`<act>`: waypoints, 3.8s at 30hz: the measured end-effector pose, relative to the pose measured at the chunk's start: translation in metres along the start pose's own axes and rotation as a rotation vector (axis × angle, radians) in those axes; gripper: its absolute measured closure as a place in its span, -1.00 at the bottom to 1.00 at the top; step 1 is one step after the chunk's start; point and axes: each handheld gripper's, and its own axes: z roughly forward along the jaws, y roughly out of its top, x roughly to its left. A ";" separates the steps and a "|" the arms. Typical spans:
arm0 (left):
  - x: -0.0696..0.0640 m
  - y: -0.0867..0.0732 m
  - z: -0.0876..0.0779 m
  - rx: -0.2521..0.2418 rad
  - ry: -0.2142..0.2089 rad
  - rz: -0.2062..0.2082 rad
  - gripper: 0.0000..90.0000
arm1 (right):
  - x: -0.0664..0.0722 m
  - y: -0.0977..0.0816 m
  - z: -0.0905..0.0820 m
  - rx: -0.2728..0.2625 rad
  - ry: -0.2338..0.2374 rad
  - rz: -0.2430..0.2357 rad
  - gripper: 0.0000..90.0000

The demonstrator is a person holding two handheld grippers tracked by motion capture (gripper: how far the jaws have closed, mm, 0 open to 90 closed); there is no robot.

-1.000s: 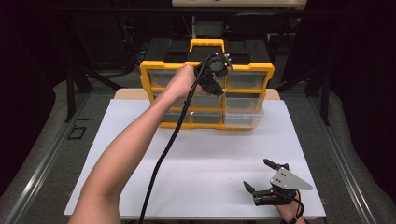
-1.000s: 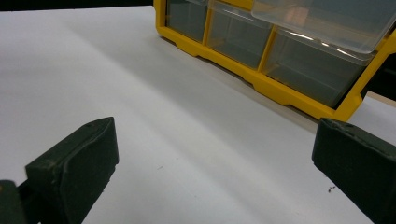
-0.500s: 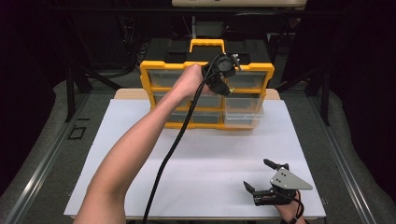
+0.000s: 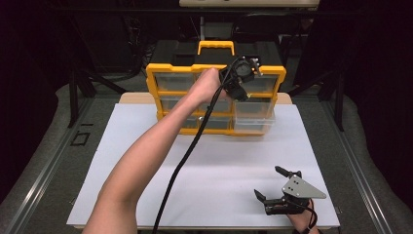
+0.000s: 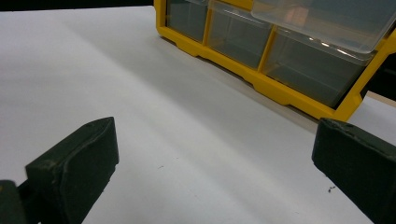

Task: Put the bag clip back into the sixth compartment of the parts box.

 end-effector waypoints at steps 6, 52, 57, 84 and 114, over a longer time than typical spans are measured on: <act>-0.001 0.001 0.005 -0.011 -0.003 -0.009 0.78 | 0.000 0.000 0.000 0.000 0.000 0.001 -1.00; 0.000 -0.005 0.061 -0.001 -0.045 -0.068 0.75 | 0.001 0.000 0.001 0.014 0.012 -0.003 -1.00; 0.000 -0.011 0.055 -0.039 -0.056 -0.102 0.24 | 0.001 0.000 0.001 0.013 0.012 -0.005 -1.00; -0.028 -0.094 -0.007 -0.019 0.016 -0.102 -0.94 | 0.001 0.000 0.001 0.014 0.013 -0.003 -1.00; -0.099 -0.237 0.009 -0.116 0.060 -0.232 -1.00 | 0.002 0.000 0.002 0.013 0.015 -0.001 -1.00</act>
